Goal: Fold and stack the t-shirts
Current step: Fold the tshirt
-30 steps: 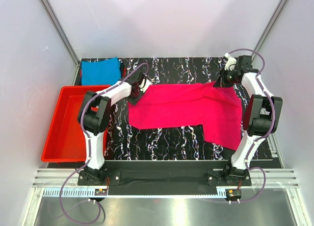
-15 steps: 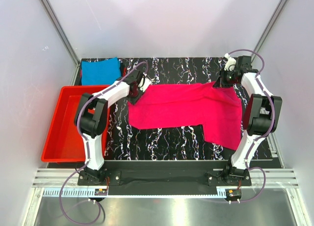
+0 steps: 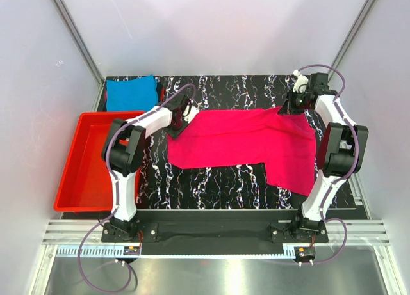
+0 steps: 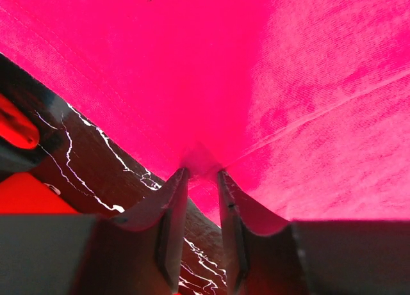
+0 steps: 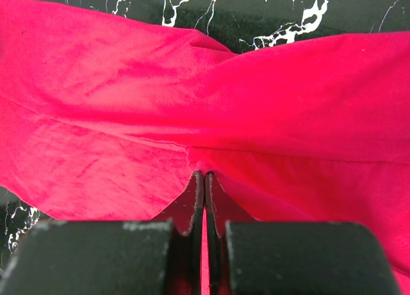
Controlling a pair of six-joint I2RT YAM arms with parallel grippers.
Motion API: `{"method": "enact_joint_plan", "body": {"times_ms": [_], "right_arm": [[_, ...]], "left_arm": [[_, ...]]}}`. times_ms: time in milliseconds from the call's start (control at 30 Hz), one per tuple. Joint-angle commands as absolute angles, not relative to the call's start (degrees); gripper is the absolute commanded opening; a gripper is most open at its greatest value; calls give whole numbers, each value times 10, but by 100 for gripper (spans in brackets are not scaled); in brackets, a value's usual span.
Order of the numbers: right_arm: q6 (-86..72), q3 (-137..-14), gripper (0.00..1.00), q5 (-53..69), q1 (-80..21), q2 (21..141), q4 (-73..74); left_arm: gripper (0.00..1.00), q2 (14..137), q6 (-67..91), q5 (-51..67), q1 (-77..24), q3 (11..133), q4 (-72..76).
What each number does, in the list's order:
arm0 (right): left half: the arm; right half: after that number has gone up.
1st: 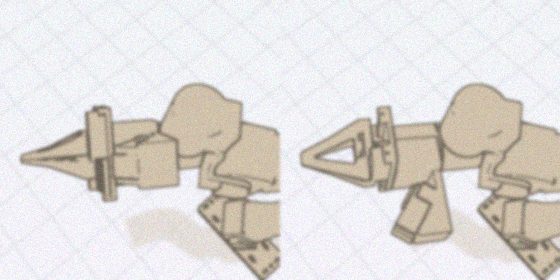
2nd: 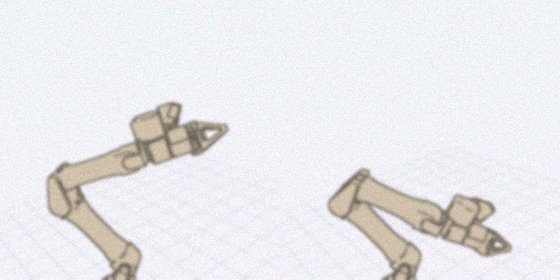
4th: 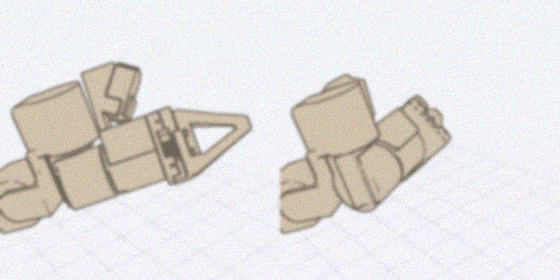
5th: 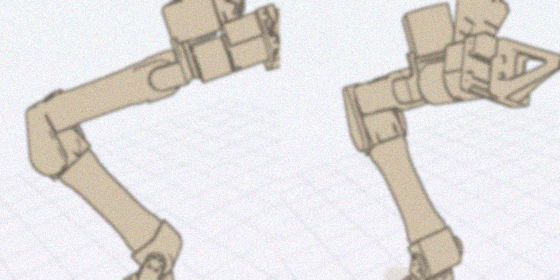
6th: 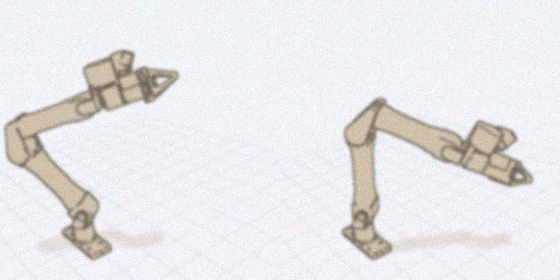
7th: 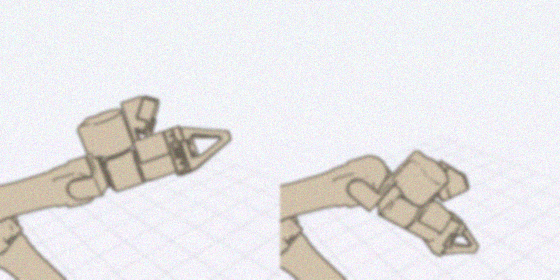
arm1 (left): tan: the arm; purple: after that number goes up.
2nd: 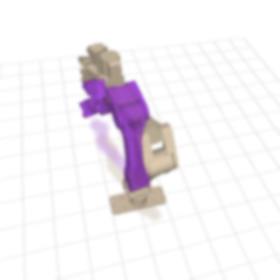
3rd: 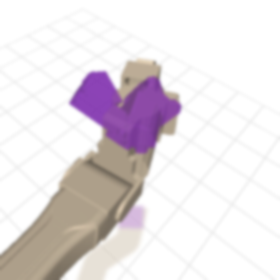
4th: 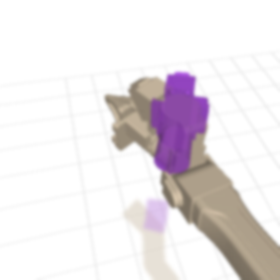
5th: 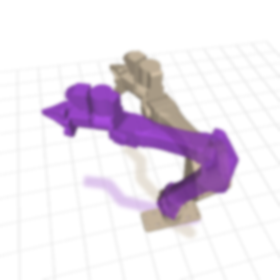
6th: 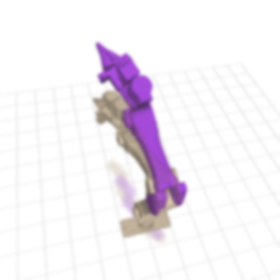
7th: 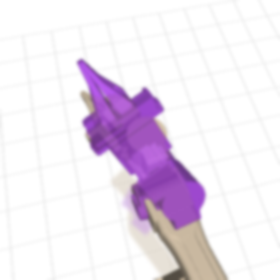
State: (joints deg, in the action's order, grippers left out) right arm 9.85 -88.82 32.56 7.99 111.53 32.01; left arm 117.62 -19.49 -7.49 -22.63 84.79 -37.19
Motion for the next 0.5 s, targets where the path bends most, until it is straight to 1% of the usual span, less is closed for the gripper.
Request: {"method": "enact_joint_plan", "body": {"times_ms": [0,67,100,233,300,333,367,467], "right_arm": [[105,-905,0,329,76,1116,316],[106,-905,0,328,76,1117,316],[106,-905,0,328,76,1118,316],[108,-906,0,325,76,1119,319],[108,-906,0,325,76,1119,320],[108,-906,0,326,76,1118,319],[108,-906,0,324,76,1118,319],[108,-907,0,321,76,1118,321]], "left_arm": [[28,1180,-201,-88,-229,869,-362],[27,1177,-203,-88,-229,869,-356],[24,1177,-204,-88,-229,872,-356],[19,1188,-204,-86,-229,872,-359],[13,1187,-204,-83,-229,867,-353],[5,1186,-203,-83,-229,864,-351],[0,1186,-202,-83,-229,864,-352],[0,1180,-198,-95,-229,867,-351]]}}
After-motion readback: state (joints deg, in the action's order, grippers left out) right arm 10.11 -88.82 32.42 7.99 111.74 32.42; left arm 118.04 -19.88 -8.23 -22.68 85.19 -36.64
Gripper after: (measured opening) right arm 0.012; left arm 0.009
